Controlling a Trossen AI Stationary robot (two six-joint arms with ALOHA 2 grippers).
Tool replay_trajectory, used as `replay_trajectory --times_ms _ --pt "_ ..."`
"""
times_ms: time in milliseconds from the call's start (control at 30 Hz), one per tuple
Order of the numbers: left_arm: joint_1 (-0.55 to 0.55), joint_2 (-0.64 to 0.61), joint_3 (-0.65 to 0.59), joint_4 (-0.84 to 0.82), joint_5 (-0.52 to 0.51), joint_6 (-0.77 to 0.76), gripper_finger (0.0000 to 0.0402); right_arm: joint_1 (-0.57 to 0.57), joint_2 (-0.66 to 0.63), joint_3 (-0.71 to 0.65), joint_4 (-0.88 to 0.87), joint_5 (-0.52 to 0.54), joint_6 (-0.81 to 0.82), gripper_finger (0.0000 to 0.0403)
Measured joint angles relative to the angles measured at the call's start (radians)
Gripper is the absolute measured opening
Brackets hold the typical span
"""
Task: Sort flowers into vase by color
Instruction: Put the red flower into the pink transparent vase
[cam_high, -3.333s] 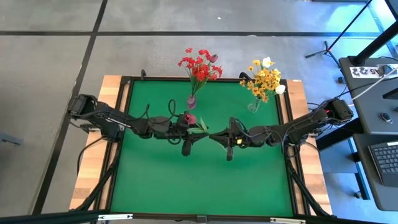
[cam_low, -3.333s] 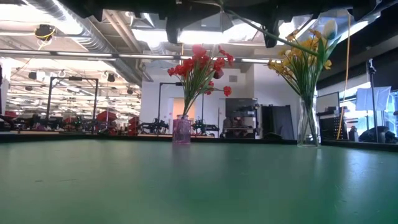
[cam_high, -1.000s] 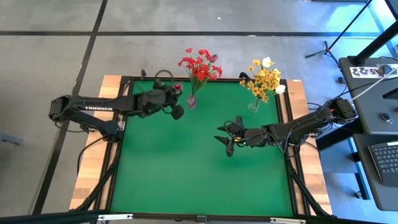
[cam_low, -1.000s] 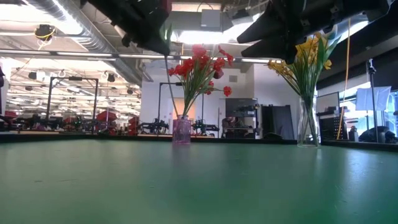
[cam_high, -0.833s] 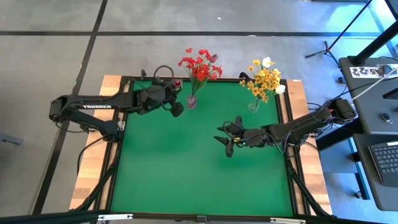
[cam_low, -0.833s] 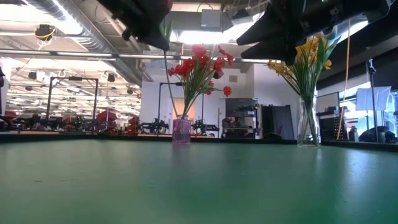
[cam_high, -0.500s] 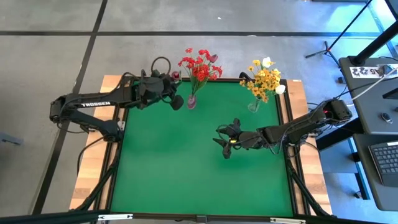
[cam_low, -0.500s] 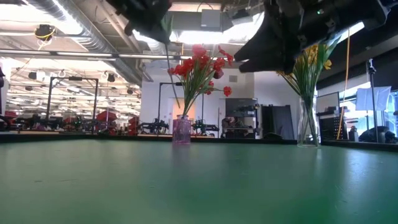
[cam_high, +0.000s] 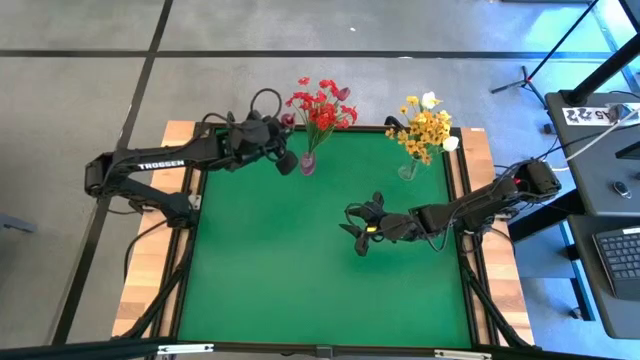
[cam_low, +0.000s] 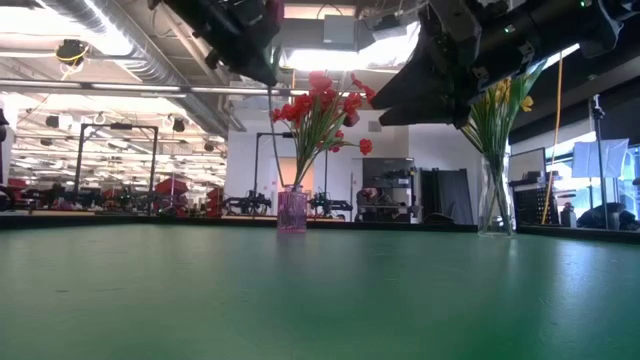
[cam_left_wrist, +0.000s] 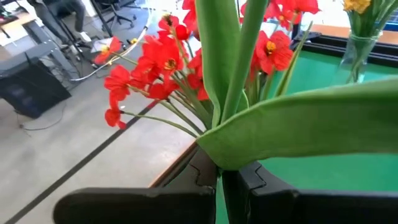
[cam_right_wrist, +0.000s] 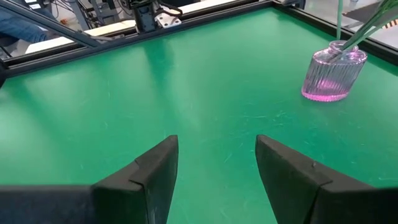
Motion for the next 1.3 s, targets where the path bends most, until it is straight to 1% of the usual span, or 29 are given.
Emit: replay_trajectory --times_ms 300,433,600,733,833,1167,1300 --pt "-0.005 0.0 0.0 0.007 0.014 0.018 0.0 0.0 0.0 0.0 -0.001 0.002 0.014 0.0214" --pt "-0.012 0.0 0.02 0.003 0.006 0.022 0.0 0.0 0.0 0.0 -0.005 0.002 0.014 0.0214" --pt "-0.024 0.0 0.058 0.004 0.025 0.022 0.0 0.0 0.0 0.0 -0.008 0.01 0.014 0.0214" --pt "-0.037 0.005 0.063 -0.005 0.028 0.019 0.0 0.0 0.0 0.0 -0.008 0.01 0.014 0.0214" --pt "-0.035 0.022 0.063 -0.036 0.027 0.009 0.0 0.0 0.002 0.0 -0.008 0.01 0.015 0.0214" --pt "-0.006 0.11 0.063 -0.04 0.028 -0.003 0.0 0.0 0.027 0.0 -0.01 0.01 0.024 0.0214" --pt "0.0 0.128 0.063 -0.039 0.058 -0.007 0.0 0.0 0.036 0.001 -0.007 0.01 0.037 0.0214"
